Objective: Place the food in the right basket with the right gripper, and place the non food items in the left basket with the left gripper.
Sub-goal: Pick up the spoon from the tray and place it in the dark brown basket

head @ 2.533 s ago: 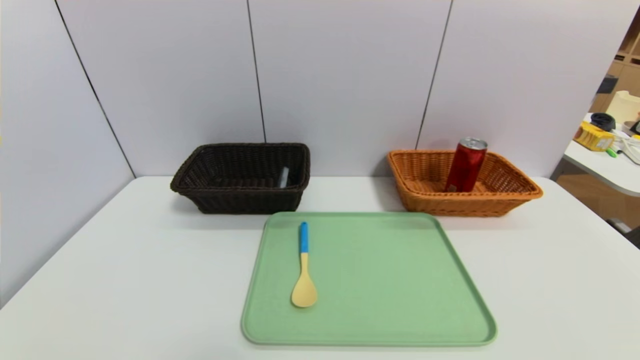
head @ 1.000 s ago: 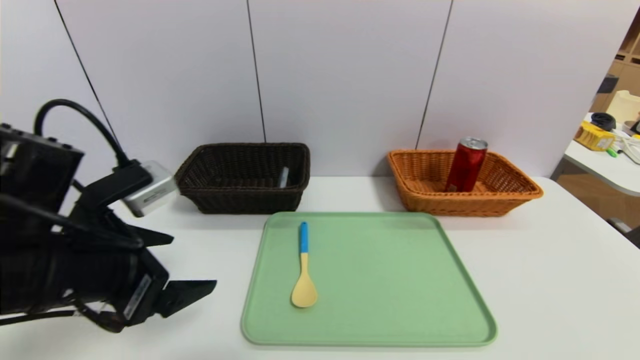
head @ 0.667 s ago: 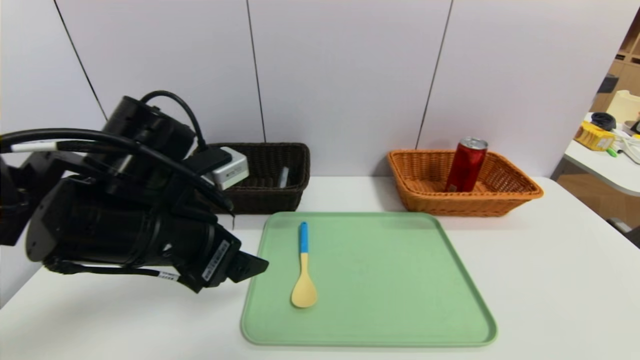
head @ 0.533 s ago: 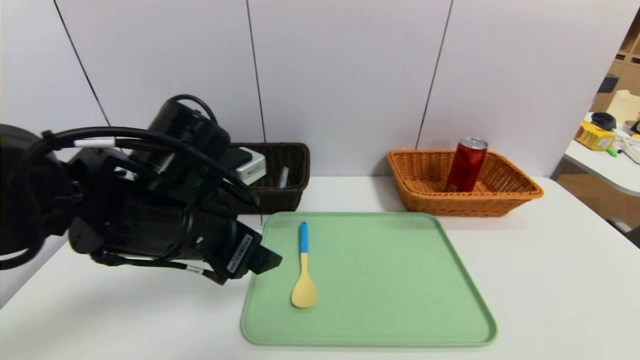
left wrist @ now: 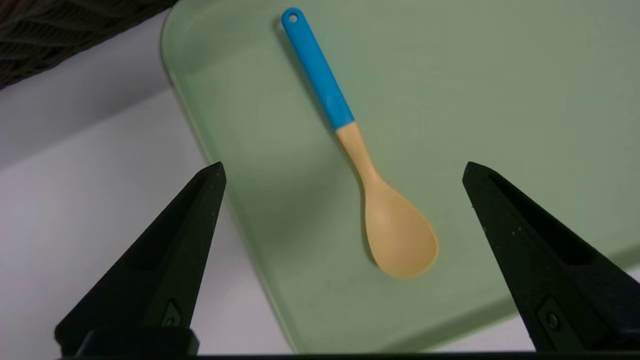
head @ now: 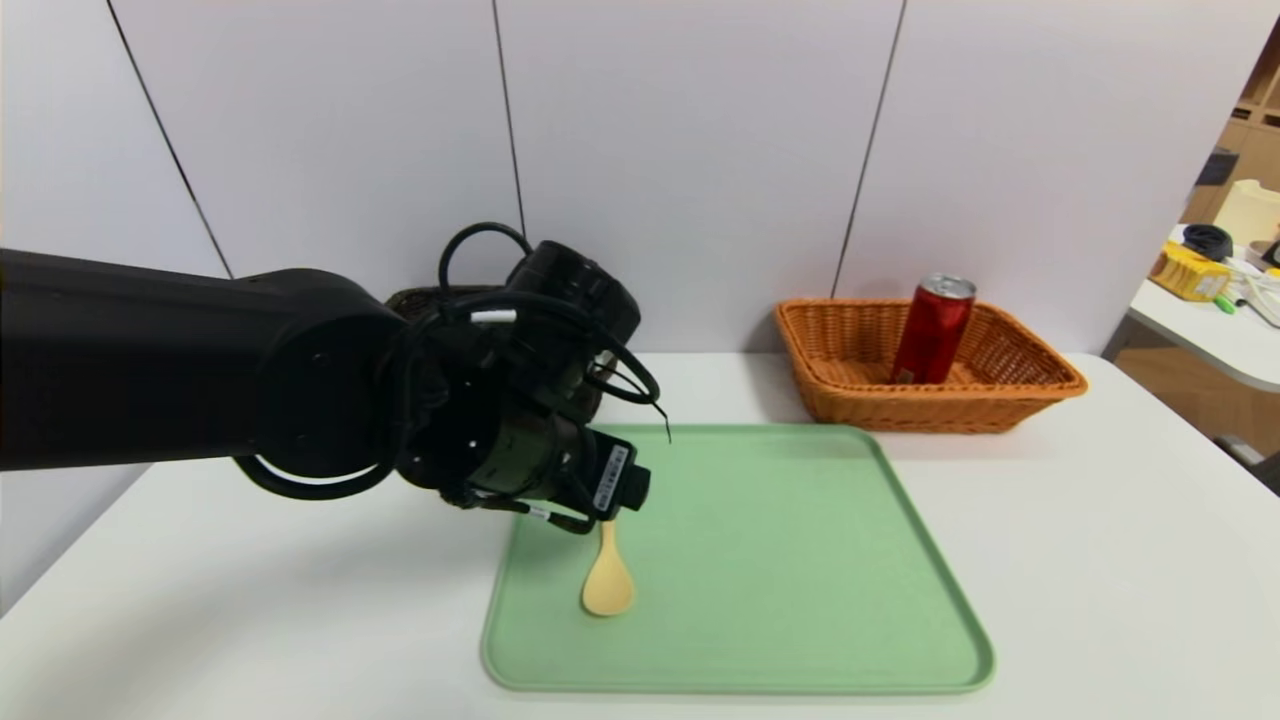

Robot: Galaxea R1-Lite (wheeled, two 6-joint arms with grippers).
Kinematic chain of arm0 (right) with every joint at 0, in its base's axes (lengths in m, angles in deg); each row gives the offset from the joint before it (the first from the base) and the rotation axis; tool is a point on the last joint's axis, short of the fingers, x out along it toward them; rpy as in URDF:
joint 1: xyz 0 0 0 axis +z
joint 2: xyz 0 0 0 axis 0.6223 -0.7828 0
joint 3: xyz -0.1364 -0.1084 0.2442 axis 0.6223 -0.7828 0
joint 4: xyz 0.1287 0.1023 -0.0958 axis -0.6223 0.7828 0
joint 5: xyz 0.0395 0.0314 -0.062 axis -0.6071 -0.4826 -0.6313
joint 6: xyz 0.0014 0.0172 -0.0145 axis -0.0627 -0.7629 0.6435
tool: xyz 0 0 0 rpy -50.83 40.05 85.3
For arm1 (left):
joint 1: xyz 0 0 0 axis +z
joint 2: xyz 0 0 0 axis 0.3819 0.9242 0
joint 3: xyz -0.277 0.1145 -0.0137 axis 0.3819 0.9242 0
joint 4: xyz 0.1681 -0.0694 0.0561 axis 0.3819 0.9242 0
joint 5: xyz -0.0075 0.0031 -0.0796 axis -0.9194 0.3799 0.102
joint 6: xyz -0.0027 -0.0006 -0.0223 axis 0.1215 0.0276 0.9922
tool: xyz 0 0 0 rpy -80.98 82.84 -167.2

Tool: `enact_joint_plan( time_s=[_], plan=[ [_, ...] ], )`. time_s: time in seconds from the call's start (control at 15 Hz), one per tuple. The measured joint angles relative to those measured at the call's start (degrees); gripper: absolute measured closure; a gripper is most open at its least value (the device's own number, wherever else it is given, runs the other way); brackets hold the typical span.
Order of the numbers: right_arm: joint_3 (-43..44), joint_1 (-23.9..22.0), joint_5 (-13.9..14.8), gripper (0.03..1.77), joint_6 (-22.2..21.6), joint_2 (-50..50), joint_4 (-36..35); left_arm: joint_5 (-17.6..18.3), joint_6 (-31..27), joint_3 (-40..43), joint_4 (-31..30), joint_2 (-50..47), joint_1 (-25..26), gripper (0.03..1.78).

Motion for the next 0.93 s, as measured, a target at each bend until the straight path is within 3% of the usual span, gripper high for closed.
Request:
enact_joint_plan(
  time_s=[0.47,0.93],
  plan=[
    [0.00,0.00,0.00,0.10,0.02,-0.02,0.00,-1.74,10.12,-2.51,-1.67,7.58,-0.04,0.12],
    [-0.02,0.00,-0.02,0.10,0.02,-0.02,0.02,-1.63,9.53,-3.77,-0.77,10.12,1.16,0.12]
  ],
)
